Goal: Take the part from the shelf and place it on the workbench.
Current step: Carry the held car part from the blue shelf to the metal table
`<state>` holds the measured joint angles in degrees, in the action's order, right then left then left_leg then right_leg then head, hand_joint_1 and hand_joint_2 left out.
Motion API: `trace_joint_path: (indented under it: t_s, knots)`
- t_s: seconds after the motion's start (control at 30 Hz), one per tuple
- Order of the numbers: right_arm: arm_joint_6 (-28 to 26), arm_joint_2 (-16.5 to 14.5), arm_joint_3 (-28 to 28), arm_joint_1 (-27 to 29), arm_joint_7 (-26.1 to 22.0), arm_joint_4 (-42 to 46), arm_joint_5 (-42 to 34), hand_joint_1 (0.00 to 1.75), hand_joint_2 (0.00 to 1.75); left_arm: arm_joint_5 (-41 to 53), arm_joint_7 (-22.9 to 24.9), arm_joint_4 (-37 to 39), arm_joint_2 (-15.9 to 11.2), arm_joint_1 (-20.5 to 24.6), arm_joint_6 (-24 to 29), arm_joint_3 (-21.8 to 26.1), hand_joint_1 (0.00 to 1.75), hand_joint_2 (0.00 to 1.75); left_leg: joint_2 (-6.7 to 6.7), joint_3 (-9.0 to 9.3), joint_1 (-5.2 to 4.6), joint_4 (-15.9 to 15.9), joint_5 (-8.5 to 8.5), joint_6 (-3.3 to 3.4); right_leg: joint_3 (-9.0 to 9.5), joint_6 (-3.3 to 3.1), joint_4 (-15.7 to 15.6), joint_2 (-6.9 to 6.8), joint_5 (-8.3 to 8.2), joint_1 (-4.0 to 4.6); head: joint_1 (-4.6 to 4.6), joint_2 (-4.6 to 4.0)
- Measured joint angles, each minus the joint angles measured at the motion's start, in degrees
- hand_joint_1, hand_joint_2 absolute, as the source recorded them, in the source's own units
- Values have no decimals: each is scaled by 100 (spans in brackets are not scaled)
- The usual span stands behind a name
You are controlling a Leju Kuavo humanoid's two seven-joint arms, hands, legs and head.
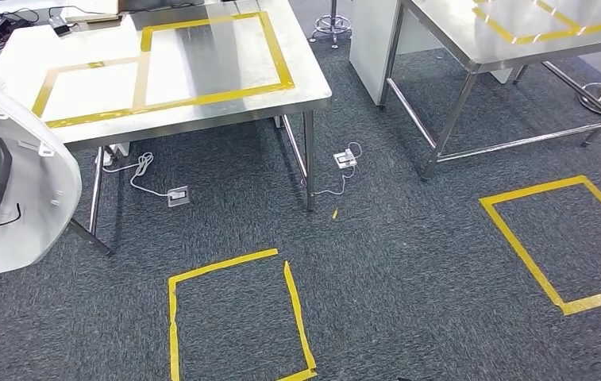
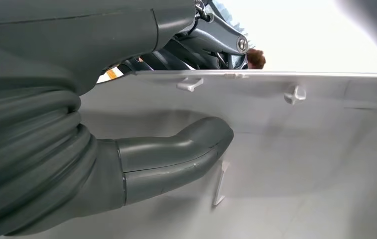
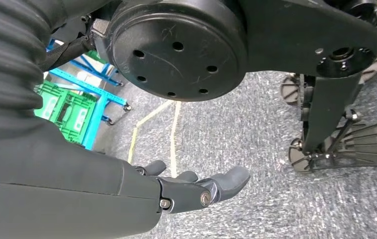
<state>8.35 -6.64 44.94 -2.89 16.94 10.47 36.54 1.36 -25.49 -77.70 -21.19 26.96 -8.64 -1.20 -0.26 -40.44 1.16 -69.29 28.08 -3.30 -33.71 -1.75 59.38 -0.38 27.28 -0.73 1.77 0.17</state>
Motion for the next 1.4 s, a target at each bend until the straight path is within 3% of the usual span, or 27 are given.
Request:
trace_joint_path:
  t_s: [0.07, 0.1, 0.2, 0.27, 0.37, 0.4, 0.43, 0.47, 0.53, 0.6, 0.67, 0.77, 0.83, 0.9, 0.93, 0.97, 1.07, 1.13, 1.17, 1.2, 1.27, 1.33, 1.4]
  knots:
    - [0, -4, 0, -2, -3, 0, 9, 0, 175, -25, -7, -16, -23, -19, 7, 47, 175, 175, 41, 347, -9, 700, -271, 36, 41, 52, 10, 3, 44, 17, -2, 0]
    - [0, -5, 0, -2, -5, 0, 17, 0, 175, -36, -9, -26, -36, -39, 11, 72, 175, 175, 53, 453, -21, 907, -310, 72, 50, 84, 12, 3, 58, 29, 0, 0]
    - [2, -4, 0, -1, -2, 0, 42, 0, 175, -53, -8, -58, -79, -150, 18, 140, 175, 175, 37, 502, -44, 993, -270, 213, 60, 176, 2, -10, 86, 39, 8, 0]
    - [5, -4, -1, -4, 1, 0, 57, 0, 175, -60, -11, -105, -108, -187, 20, 185, 175, 175, 26, 527, -35, 1005, -254, 301, -17, 241, 190, -11, 207, 26, 12, 0]
    - [8, -4, -2, -3, 1, -1, 74, 0, 175, -64, -17, -179, -120, -247, 27, 227, 175, 175, 15, 555, -41, 1010, -219, 384, -560, 291, 1201, -2, 626, 20, 24, 0]
    - [9, -4, -2, 0, 1, -1, 77, 0, 175, -65, -17, -193, -119, -282, 27, 232, 175, 175, 9, 563, -50, 1009, -209, 395, -750, 291, 1502, -1, 692, 21, 24, 0]
    - [9, -4, -2, 2, 1, -1, 79, 0, 175, -65, -17, -205, -118, -316, 27, 234, 175, 175, 1, 576, -58, 1008, -195, 400, -857, 282, 1622, 0, 656, 24, 26, 0]
    - [9, -4, -2, 2, 1, -1, 81, 0, 175, -66, -16, -218, -117, -339, 27, 239, 175, 175, -9, 596, -65, 1007, -180, 398, -848, 264, 1518, 3, 514, 28, 25, 0]
    - [8, -4, -2, 1, 0, 0, 84, 0, 175, -75, -19, -244, -118, -353, 26, 255, 175, 175, -29, 650, -71, 1005, -143, 377, -545, 194, 786, 11, 84, 47, 27, 0]
    - [7, 0, -2, -2, -1, 0, 86, 0, 175, -106, -23, -258, -125, -354, 16, 289, 175, 175, -43, 681, -88, 998, -99, 327, -254, 130, 159, 13, -124, 76, 24, 0]
    - [8, 3, -2, -4, -1, 0, 86, 0, 175, -142, -27, -259, -145, -357, -7, 317, 175, 175, -49, 695, -95, 1012, -70, 257, -186, 91, 14, 10, -98, 102, 22, 0]
    - [13, -7, -2, -2, 1, 0, 97, 0, 175, -177, -36, -281, -211, -359, -38, 358, 175, 175, -38, 701, -85, 929, 18, 154, -70, 9, -68, 8, -98, 69, 5, 0]
    - [15, -7, -2, -4, -1, 0, 104, 0, 175, -201, -42, -284, -249, -341, -60, 391, 175, 175, -24, 454, -69, 403, 263, 97, 26, -37, -108, 6, -75, 38, -23, 0]
    - [14, -8, -2, -2, -1, -1, 105, 0, 175, -226, -41, -264, -261, -352, -75, 407, 175, 175, -16, 33, -49, -326, 504, 50, 94, -51, -108, 5, -16, 31, -30, 0]
    - [12, -9, -2, 1, 0, -2, 105, 0, 175, -233, -41, -252, -262, -371, -79, 409, 175, 175, -12, -109, -40, -515, 497, 36, 131, -46, -107, 5, 19, 28, -31, 0]
    - [10, -10, -2, 3, 0, -2, 105, 0, 175, -237, -42, -241, -263, -384, -82, 414, 175, 175, -8, -145, -31, -482, 370, 26, 176, -36, -106, 7, 57, 24, -31, 0]
    - [7, -13, -2, 4, 0, -2, 105, 0, 175, -240, -45, -230, -267, -390, -86, 427, 175, 175, -1, -8, -14, -44, -24, 18, 262, -12, -104, 10, 126, 13, -28, 0]
    - [7, -13, -2, 3, 0, -2, 105, 0, 175, -240, -45, -230, -269, -390, -86, 429, 175, 175, 0, 15, -13, 10, -59, 18, 270, -10, -104, 10, 131, 12, -28, 0]
    - [7, -14, -2, 2, 0, -2, 105, 0, 175, -243, -48, -229, -276, -389, -87, 432, 175, 175, 8, 109, -7, 228, -176, 16, 298, 1, -103, 11, 155, 9, -29, 0]
    - [7, -14, -2, -1, -4, -1, 105, 0, 175, -246, -54, -221, -283, -384, -88, 436, 175, 175, 17, 240, -18, 494, -251, 25, 322, 31, -97, 15, 195, 14, -38, 0]
    - [7, -14, -2, -7, -12, 0, 116, 0, 175, -260, -84, -200, -309, -378, -108, 446, 175, 175, 15, 491, -32, 990, -343, 155, 408, 134, -88, 16, 279, 30, -41, 0]
    - [7, -14, -3, -13, -8, 0, 128, 0, 175, -269, -108, -187, -330, -370, -127, 451, 175, 175, -7, 580, -34, 1043, -238, 321, 390, 220, 47, 16, 347, 35, -32, 0]
    - [6, -15, -4, -20, -1, -1, 128, 0, 175, -270, -119, -169, -335, -346, -133, 447, 175, 175, -9, 654, -32, 1053, -183, 386, 80, 265, 587, 22, 540, 27, -22, 0]
